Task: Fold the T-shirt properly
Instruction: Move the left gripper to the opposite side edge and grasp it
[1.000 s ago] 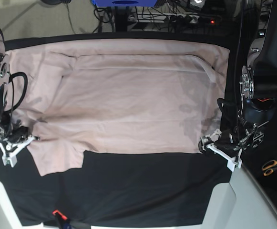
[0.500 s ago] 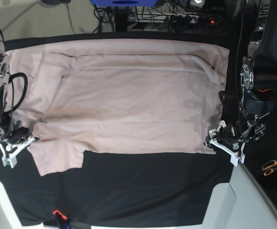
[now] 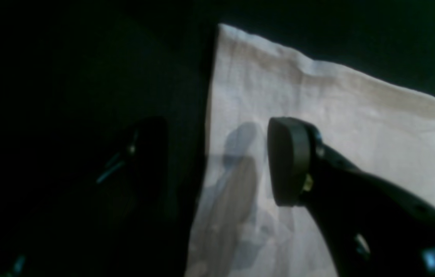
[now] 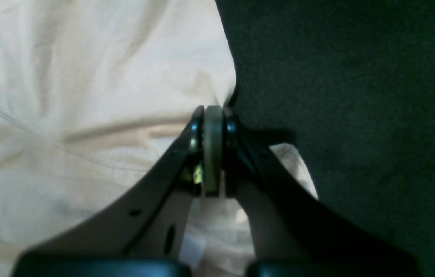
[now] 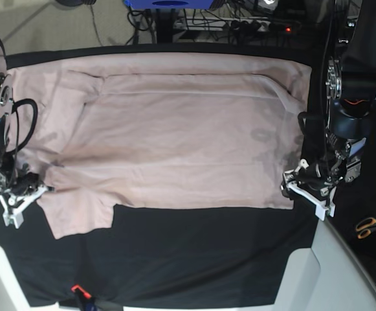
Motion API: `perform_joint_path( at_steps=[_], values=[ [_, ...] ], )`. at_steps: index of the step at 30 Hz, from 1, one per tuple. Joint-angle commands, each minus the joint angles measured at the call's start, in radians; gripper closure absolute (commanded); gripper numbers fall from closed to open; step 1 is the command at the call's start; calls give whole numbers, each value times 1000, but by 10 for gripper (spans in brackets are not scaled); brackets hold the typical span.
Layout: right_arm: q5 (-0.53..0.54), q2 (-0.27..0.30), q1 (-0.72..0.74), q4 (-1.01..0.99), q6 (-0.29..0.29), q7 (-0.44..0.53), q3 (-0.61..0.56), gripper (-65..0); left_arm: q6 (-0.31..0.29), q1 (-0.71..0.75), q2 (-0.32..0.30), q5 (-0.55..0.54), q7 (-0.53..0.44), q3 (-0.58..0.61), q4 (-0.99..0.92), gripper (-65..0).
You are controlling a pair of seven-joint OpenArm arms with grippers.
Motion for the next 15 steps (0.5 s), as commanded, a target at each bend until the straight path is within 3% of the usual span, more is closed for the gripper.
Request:
perform_joint_path(
  at_steps=[1, 3, 6, 7, 15],
  values=[
    [8, 14, 32, 17, 2, 18, -1, 0, 22, 37, 14, 32, 155, 6, -23, -392],
    [8, 14, 32, 17, 2, 18, -1, 0, 22, 52, 16, 32, 161, 6, -10, -278],
    [8, 14, 32, 17, 2, 18, -1, 0, 24, 60, 28, 30, 160, 4, -9, -33],
    [8, 14, 32, 17, 2, 18, -1, 0, 24, 60, 29, 30, 160, 4, -9, 0],
    [8, 14, 32, 17, 2, 18, -1, 0, 24, 90, 28, 30, 161, 4, -7, 0]
  ],
)
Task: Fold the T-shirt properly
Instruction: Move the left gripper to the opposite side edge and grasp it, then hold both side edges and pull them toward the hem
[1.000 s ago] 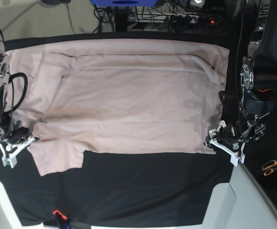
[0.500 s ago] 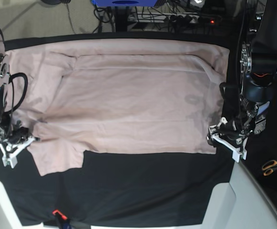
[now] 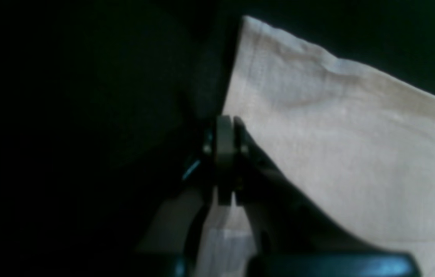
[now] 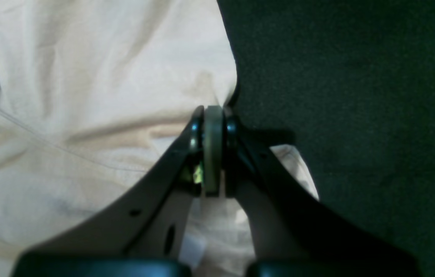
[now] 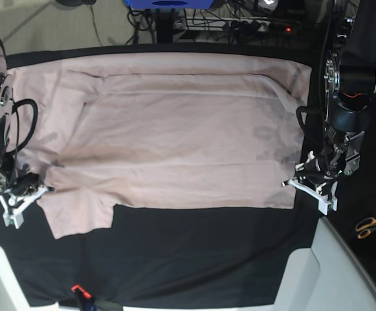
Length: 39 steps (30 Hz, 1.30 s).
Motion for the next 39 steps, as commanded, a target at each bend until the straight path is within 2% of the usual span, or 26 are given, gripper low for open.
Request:
perform_joint_path(
  at_steps=[1, 4, 8, 11, 13, 26, 30, 33, 36, 39],
  values=[
    [7, 14, 32, 17, 2, 18, -1, 0, -3, 57, 25, 48, 204, 11, -26, 0],
    [7, 14, 32, 17, 2, 18, -1, 0, -3, 100, 25, 48, 244, 5, 43, 0],
    [7, 14, 31, 17, 2, 18, -1, 0, 1, 212, 25, 56, 339, -164, 252, 0],
    [7, 14, 31, 17, 2, 18, -1, 0, 73, 290, 25, 57, 402, -234, 429, 0],
    [7, 14, 31, 17, 2, 18, -1, 0, 87, 318, 25, 57, 416, -239, 493, 0],
    [7, 11, 31, 17, 2, -17, 1, 0, 89, 324, 20, 57, 416, -247, 542, 0],
    [7, 11, 31, 17, 2, -17, 1, 0, 89, 321, 3, 53, 416, -248, 600, -291],
    [7, 11, 31, 17, 2, -17, 1, 0, 89, 304, -9, 51, 416, -250, 625, -453],
    [7, 11, 31, 17, 2, -17, 1, 0, 89, 266, -9, 53, 416, -271, 620, -522],
    [7, 11, 31, 17, 2, -17, 1, 0, 89, 220, -7, 56, 416, -277, 619, -518]
  ],
)
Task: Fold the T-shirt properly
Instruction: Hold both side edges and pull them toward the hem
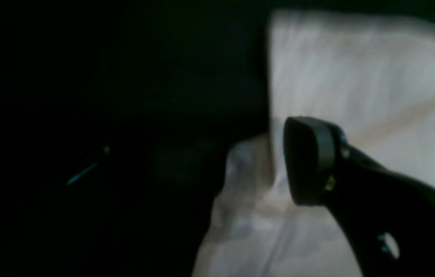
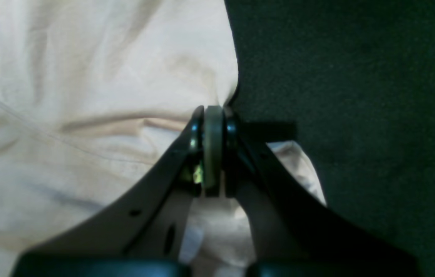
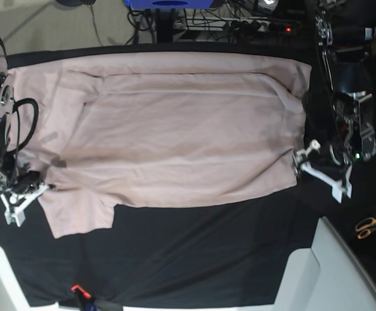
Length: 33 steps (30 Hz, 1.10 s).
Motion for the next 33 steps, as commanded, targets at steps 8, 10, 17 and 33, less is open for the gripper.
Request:
perform_joint_path(
  at_steps=[8, 10, 17, 33],
  values=[
    [11, 14, 33, 17, 2, 13, 1, 0, -6, -193, -8, -5, -67, 4, -254, -518],
    [11, 14, 33, 17, 2, 13, 1, 0, -12, -214, -5, -5, -105, 4, -320, -518],
    [11, 14, 33, 17, 2, 15, 1, 0, -12, -251, 16, -12, -205, 147, -430, -518],
    [11, 14, 33, 17, 2, 17, 1, 0, -12, -254, 71, -6, -218, 150, -435, -197]
  ],
)
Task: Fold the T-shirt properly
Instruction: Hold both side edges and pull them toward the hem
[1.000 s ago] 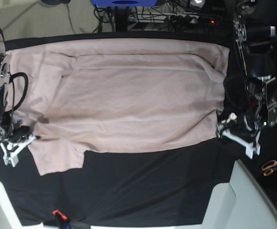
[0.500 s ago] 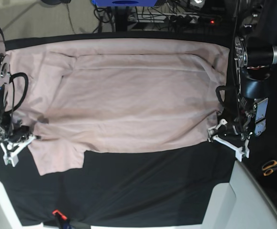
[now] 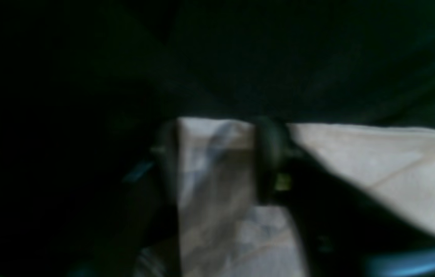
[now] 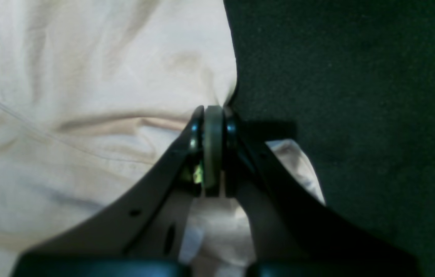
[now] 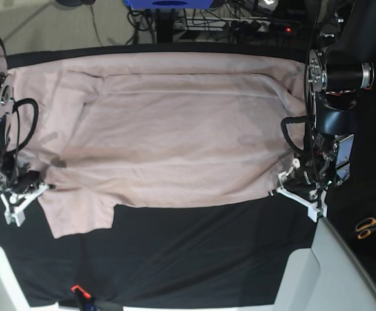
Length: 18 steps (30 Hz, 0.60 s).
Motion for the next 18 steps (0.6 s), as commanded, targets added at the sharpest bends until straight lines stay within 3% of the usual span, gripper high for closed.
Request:
perform_joint_path(
  at_steps=[1, 3, 8, 18],
  values=[
    [8, 14, 33, 16, 2, 21, 1, 0, -10, -8, 2, -7, 10, 3, 3, -137],
    [8, 14, 33, 16, 2, 21, 1, 0, -10, -3, 0, -7, -42, 12, 0, -2],
    [8, 14, 33, 16, 2, 23, 1, 0, -9, -8, -1, -6, -112, 14, -74, 0],
    [8, 13, 13, 105, -5, 23, 1, 0, -9, -46, -49, -6, -65, 14, 55, 0]
  ],
)
